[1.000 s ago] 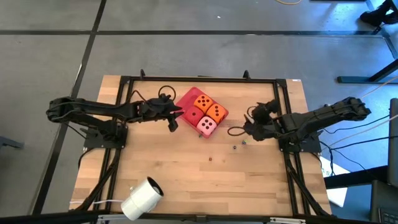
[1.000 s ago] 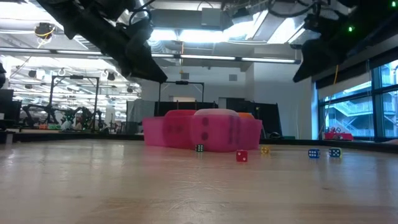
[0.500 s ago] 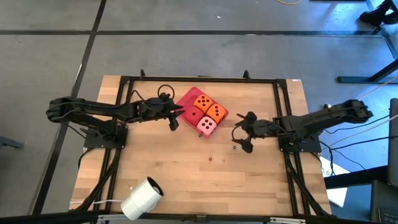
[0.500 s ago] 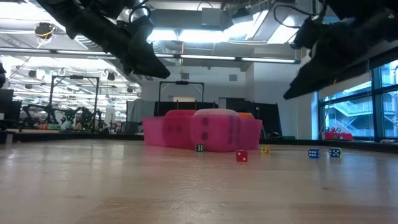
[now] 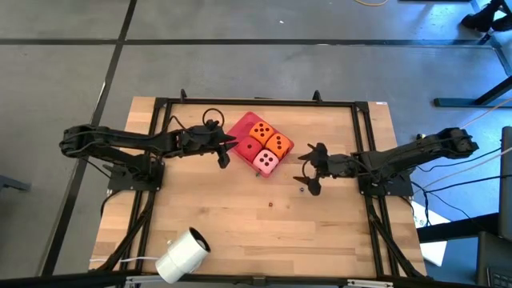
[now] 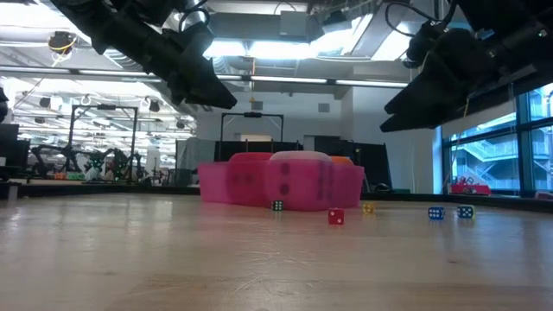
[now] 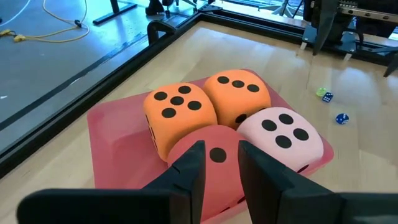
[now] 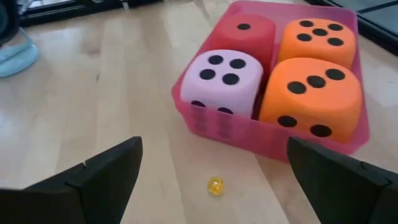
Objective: Pick & Place Dice
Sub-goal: Put the small yellow die into the red bin
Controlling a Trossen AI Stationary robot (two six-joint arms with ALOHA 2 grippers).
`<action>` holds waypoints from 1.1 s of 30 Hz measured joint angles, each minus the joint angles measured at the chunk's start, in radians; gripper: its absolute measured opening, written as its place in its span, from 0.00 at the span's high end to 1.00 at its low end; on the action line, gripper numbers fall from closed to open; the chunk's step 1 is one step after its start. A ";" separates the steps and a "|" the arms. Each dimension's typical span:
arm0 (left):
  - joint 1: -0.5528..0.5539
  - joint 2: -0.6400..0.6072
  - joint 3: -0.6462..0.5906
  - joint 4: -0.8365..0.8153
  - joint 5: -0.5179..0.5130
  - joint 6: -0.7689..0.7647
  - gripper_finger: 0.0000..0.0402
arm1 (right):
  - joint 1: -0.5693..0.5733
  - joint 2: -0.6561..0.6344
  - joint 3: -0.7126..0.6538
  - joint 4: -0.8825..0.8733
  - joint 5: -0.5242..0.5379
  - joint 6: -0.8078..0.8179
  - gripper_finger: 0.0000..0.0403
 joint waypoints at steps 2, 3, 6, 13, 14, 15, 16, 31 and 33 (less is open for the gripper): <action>0.000 0.000 0.000 0.000 0.000 0.000 0.78 | 0.000 0.000 0.000 -0.002 0.015 -0.003 0.01; 0.000 0.000 0.000 0.000 0.000 0.000 0.78 | 0.000 0.000 0.000 -0.001 0.021 -0.003 0.01; 0.000 0.000 0.000 0.000 0.000 0.000 0.78 | 0.000 0.000 0.000 0.001 0.016 -0.002 0.01; 0.000 0.000 0.000 -0.001 0.000 0.000 0.79 | 0.001 0.000 0.000 0.008 0.036 0.050 0.01; 0.000 0.000 0.000 -0.001 0.000 0.000 0.79 | 0.001 0.001 0.000 0.008 0.053 0.050 0.01; 0.000 0.000 0.000 -0.001 0.000 0.000 0.79 | 0.001 0.002 0.000 0.008 0.071 0.050 0.01; 0.000 0.000 0.000 -0.001 0.000 0.000 0.79 | 0.001 0.003 0.000 0.006 0.088 0.050 0.01; 0.000 0.000 0.000 -0.002 -0.001 0.003 0.79 | 0.001 0.180 0.001 0.018 0.045 0.141 0.27; 0.000 0.000 0.000 -0.002 -0.001 0.003 0.79 | 0.000 0.229 0.001 0.044 0.048 0.152 0.31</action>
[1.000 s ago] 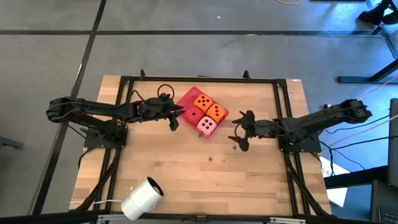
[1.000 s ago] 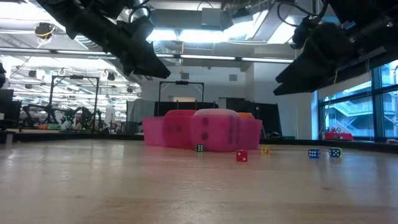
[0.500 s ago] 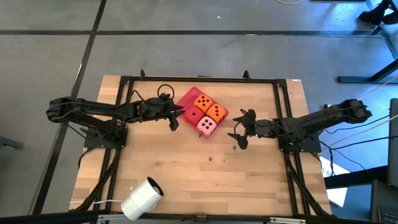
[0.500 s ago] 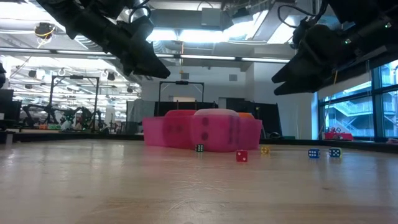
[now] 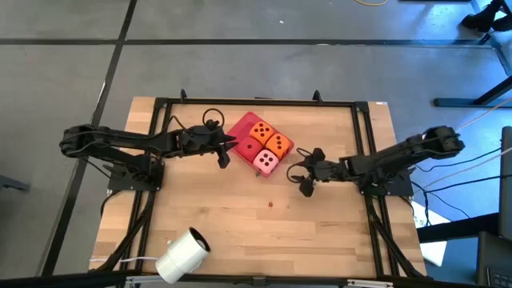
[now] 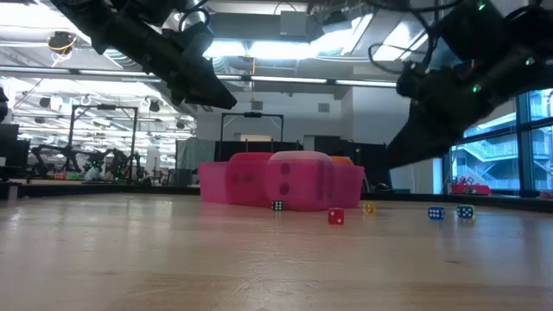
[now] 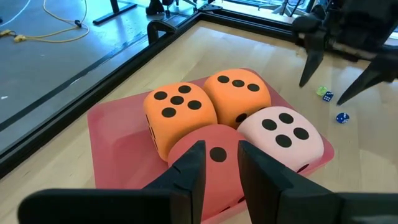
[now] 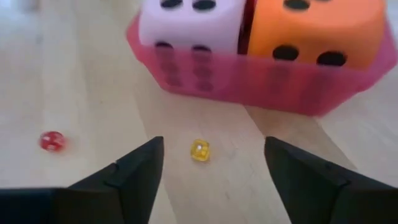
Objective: Pick & Place Dice
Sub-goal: Put the small yellow die into the red bin
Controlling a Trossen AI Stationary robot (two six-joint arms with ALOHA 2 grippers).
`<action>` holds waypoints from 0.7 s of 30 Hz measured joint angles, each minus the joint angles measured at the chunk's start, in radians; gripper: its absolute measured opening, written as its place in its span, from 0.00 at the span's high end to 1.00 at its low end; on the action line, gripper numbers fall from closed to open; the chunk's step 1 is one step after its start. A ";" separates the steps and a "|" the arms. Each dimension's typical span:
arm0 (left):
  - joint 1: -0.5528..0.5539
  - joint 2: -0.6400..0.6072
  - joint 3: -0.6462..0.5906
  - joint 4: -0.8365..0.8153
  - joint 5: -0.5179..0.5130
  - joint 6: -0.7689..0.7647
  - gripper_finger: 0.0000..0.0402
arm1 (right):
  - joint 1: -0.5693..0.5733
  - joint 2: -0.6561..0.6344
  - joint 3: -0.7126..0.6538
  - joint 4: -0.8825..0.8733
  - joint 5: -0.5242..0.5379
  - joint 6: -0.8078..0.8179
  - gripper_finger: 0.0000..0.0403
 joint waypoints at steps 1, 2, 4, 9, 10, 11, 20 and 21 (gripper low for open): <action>0.000 0.000 0.000 0.000 0.000 0.000 0.79 | 0.000 0.027 0.000 0.017 0.004 0.000 0.32; 0.000 0.000 0.000 0.000 0.000 0.000 0.79 | 0.000 0.055 0.000 0.039 0.013 0.000 0.34; 0.000 0.000 0.000 0.000 0.000 0.000 0.79 | 0.000 0.112 0.000 0.086 0.034 0.002 0.36; 0.000 0.000 0.000 0.000 0.000 -0.002 0.79 | 0.000 0.242 0.000 0.201 0.047 -0.022 0.41; 0.000 0.000 0.000 0.000 0.000 -0.003 0.79 | 0.000 0.262 0.000 0.222 0.044 -0.024 0.42; 0.000 0.000 0.000 0.000 0.000 -0.002 0.79 | 0.000 0.278 0.000 0.238 0.043 -0.024 0.42; 0.000 0.000 0.000 0.000 0.000 -0.002 0.79 | 0.000 0.342 0.000 0.265 0.041 -0.020 0.43; 0.000 0.000 0.000 0.000 0.000 -0.002 0.79 | 0.000 0.347 0.000 0.273 0.041 -0.016 0.43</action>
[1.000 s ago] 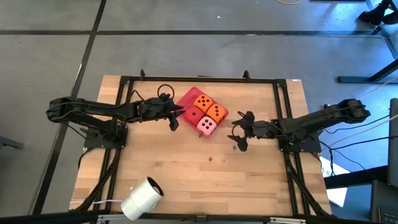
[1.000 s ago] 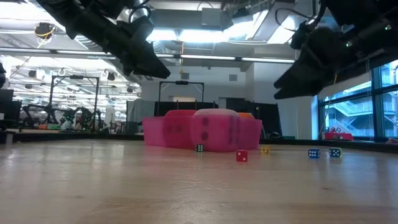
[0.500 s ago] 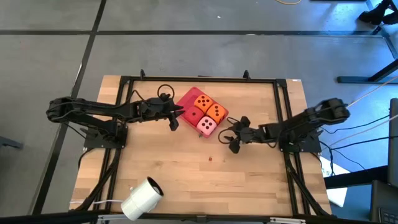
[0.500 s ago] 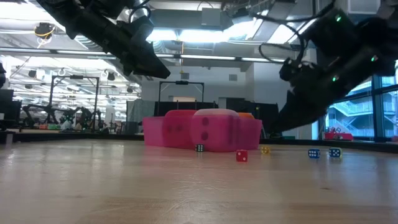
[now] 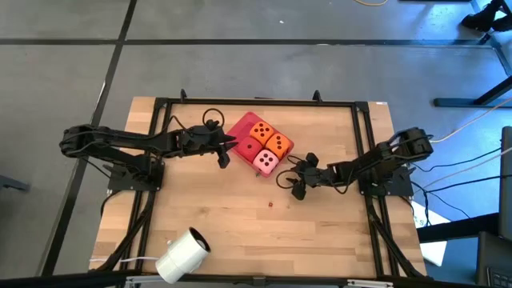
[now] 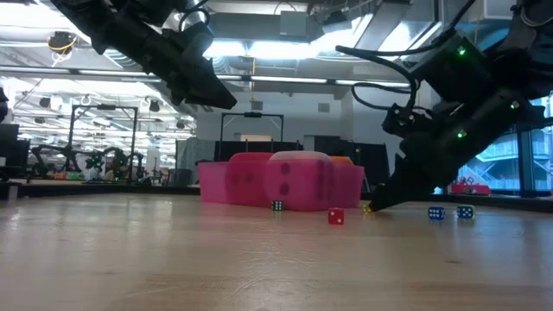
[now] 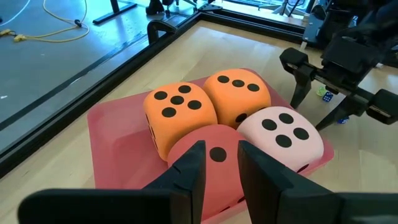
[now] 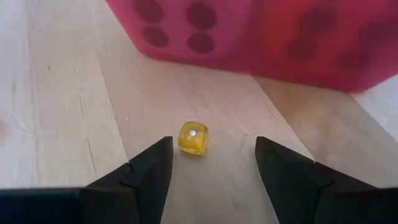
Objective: Pick & Place Dice
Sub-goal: Put the small yellow die into the red bin
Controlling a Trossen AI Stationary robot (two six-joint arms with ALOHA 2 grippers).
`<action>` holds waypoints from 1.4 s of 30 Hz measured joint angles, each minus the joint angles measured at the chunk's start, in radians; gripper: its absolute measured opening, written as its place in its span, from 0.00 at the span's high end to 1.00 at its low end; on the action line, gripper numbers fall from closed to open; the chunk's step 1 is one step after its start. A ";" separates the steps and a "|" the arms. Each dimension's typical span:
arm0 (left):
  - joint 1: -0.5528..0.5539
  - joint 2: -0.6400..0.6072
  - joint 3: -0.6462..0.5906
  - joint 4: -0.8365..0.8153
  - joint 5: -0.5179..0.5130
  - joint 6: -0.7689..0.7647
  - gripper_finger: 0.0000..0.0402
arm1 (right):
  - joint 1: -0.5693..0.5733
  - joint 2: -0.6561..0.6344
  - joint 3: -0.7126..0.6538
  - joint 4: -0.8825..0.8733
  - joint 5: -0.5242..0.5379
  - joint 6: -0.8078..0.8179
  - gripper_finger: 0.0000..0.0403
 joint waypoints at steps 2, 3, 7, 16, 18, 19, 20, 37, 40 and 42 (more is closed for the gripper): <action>0.000 0.000 0.000 0.000 0.000 0.000 0.79 | 0.000 0.015 0.000 0.025 -0.011 0.011 0.43; 0.000 0.000 0.000 0.000 0.000 0.000 0.79 | 0.000 0.020 0.000 0.034 -0.012 0.014 0.43; 0.000 0.000 0.000 0.000 0.000 0.000 0.79 | 0.000 0.051 0.001 0.078 0.002 0.014 0.43; 0.000 0.000 0.000 0.000 0.000 0.001 0.79 | 0.000 0.069 0.003 0.089 0.018 0.010 0.47; 0.000 0.000 0.000 0.000 0.000 0.001 0.79 | 0.000 0.069 0.003 0.088 0.019 0.005 0.50; 0.000 0.000 0.000 0.000 0.000 0.001 0.79 | 0.000 0.069 0.002 0.086 0.020 -0.003 0.52; 0.000 0.000 0.000 0.000 0.000 0.001 0.79 | 0.000 0.069 0.002 0.085 0.021 -0.006 0.54; 0.000 0.000 0.000 0.000 0.000 0.001 0.79 | -0.002 0.075 0.010 0.108 0.026 -0.004 0.77; 0.000 0.000 0.000 0.000 0.000 0.001 0.79 | -0.001 0.076 0.041 0.125 0.019 -0.005 0.80; 0.000 0.000 0.000 0.000 0.000 0.001 0.79 | -0.001 0.075 0.065 0.125 0.012 -0.005 0.81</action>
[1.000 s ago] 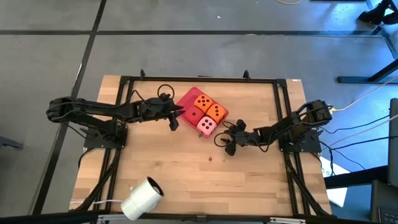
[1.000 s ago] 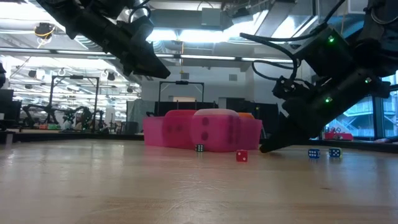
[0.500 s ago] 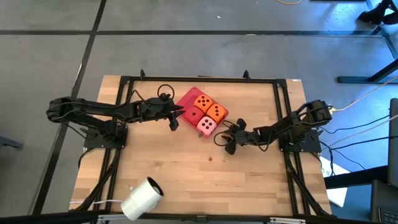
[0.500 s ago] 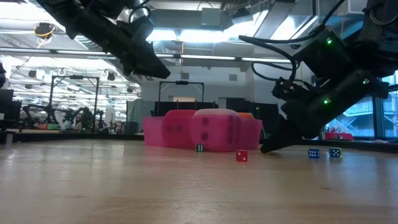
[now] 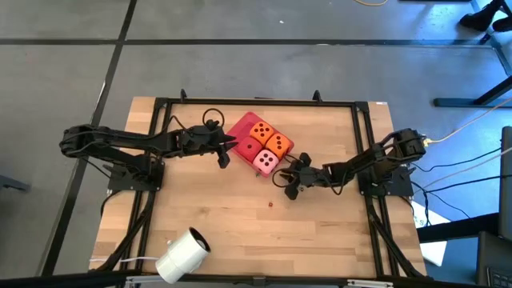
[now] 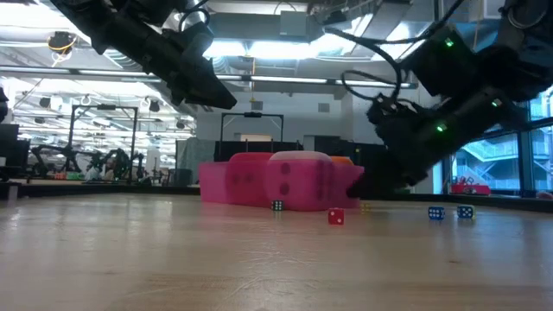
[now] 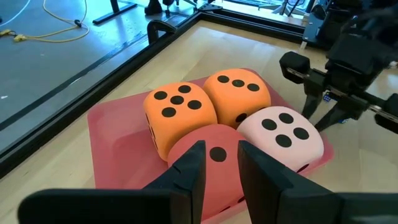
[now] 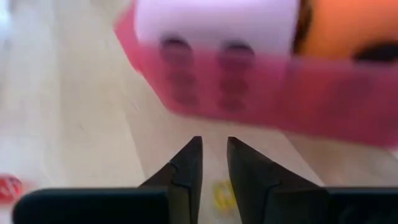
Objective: Pick & Place Dice
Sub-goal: Put the small yellow die into the red bin
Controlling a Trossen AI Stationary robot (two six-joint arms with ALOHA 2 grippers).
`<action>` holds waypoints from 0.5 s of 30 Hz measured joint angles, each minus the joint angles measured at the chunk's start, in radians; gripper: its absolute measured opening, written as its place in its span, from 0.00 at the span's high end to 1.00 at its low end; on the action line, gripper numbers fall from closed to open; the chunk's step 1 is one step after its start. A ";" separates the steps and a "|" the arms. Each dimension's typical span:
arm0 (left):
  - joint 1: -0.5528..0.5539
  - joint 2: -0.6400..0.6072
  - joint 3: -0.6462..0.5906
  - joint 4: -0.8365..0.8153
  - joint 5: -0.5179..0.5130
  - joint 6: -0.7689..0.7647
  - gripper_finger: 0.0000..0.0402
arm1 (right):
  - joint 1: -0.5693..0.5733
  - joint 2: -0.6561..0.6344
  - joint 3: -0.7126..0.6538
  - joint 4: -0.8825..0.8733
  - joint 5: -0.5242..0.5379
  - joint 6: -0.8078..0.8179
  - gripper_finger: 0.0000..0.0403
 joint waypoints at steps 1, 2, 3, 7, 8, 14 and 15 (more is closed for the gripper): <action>0.000 0.000 0.000 0.000 0.000 0.000 0.79 | 0.000 0.000 0.013 0.000 -0.012 -0.001 0.82; 0.000 0.000 0.000 0.000 0.000 0.000 0.79 | -0.001 0.000 0.028 0.000 -0.026 -0.007 0.83; 0.000 0.000 0.000 0.000 0.000 0.000 0.79 | -0.001 -0.001 0.041 0.001 -0.044 -0.021 0.84; 0.000 0.000 0.000 0.000 0.000 0.000 0.79 | 0.000 -0.002 0.077 -0.047 -0.064 -0.072 0.87; 0.000 0.000 0.000 0.000 0.000 0.000 0.79 | 0.000 -0.002 0.083 -0.069 -0.073 -0.088 0.88; 0.000 0.000 0.000 0.000 0.000 0.000 0.79 | 0.000 -0.002 0.098 -0.151 -0.124 -0.106 0.85; 0.000 0.000 0.000 0.000 0.000 0.000 0.79 | 0.000 -0.002 0.098 -0.155 -0.126 -0.106 0.83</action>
